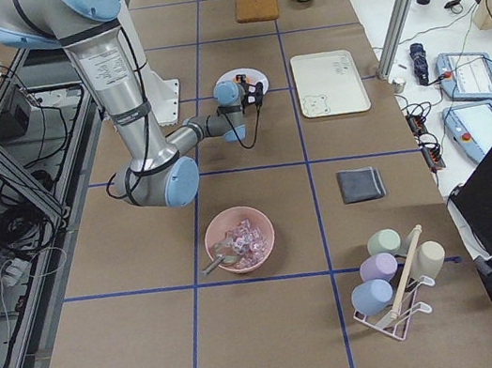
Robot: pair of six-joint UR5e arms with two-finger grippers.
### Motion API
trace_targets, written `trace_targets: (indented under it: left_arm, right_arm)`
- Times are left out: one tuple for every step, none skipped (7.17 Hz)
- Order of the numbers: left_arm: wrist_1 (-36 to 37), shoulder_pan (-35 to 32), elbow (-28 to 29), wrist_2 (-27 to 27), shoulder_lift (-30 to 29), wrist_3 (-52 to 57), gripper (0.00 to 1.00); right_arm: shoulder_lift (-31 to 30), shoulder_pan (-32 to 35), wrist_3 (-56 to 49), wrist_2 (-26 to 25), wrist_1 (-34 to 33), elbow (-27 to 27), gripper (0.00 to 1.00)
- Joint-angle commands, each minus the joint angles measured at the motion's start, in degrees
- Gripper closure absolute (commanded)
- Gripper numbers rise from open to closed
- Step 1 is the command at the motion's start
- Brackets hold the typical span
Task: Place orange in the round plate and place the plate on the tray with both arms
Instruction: 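Lower the right gripper to the plate rim nearest it and grip the rim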
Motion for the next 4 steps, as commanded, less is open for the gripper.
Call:
trace_targets:
  left_arm:
    - [0.0,0.1,0.0,0.0,0.0,0.0,0.02]
    - [0.0,0.1,0.2,0.0,-0.1,0.0,0.02]
    - [0.0,0.1,0.3,0.0,0.0,0.0,0.02]
    - [0.0,0.1,0.3,0.0,0.0,0.0,0.02]
  right_arm:
    - [0.3,-0.4,0.0,-0.4,0.0,-0.4,0.0]
    - [0.4,-0.5,0.1,-0.5,0.0,-0.4,0.0]
    - [1.3,-0.6,0.0,-0.8,0.0,-1.2,0.0]
    - [2.2,-0.9,0.0,-1.5,0.0,-2.2,0.0]
